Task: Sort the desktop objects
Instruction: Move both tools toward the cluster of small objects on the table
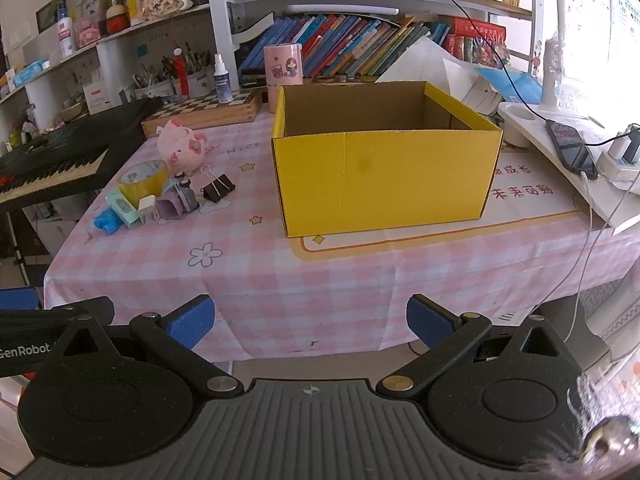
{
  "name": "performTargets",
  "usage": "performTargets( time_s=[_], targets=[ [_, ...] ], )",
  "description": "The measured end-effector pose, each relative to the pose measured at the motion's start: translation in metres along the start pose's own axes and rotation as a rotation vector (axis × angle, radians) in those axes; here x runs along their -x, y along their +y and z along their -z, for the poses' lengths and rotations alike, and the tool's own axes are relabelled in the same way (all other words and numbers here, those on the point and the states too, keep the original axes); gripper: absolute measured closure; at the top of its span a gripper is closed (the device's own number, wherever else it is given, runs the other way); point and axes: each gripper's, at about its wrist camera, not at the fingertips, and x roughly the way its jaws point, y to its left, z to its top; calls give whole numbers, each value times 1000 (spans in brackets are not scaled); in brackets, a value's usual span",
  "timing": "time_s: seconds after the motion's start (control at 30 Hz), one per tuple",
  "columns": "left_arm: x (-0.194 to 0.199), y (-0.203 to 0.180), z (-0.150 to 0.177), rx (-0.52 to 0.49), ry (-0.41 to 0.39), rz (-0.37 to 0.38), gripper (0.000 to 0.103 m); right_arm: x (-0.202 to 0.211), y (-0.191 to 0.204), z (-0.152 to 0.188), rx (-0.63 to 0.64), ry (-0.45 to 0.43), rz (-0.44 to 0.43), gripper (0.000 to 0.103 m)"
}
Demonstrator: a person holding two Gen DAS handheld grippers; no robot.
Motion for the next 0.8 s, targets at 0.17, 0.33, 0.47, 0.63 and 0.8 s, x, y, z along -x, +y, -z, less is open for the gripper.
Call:
performTargets(
  time_s=[0.17, 0.33, 0.47, 0.63, 0.8],
  targets=[
    [-2, 0, -1, -4, 6, 1, 13, 0, 2, 0, 0, 1, 8, 0],
    [-4, 0, 0, -15, 16, 16, 13, -3, 3, -2, 6, 7, -11, 0],
    [-6, 3, 0, -5, 18, 10, 13, -4, 5, -3, 9, 5, -6, 1],
    [-6, 4, 0, -10, 9, 3, 13, -5, 5, -4, 10, 11, -4, 2],
    [-3, 4, -1, -26, -8, 27, 13, -5, 6, -4, 9, 10, -6, 5]
  ],
)
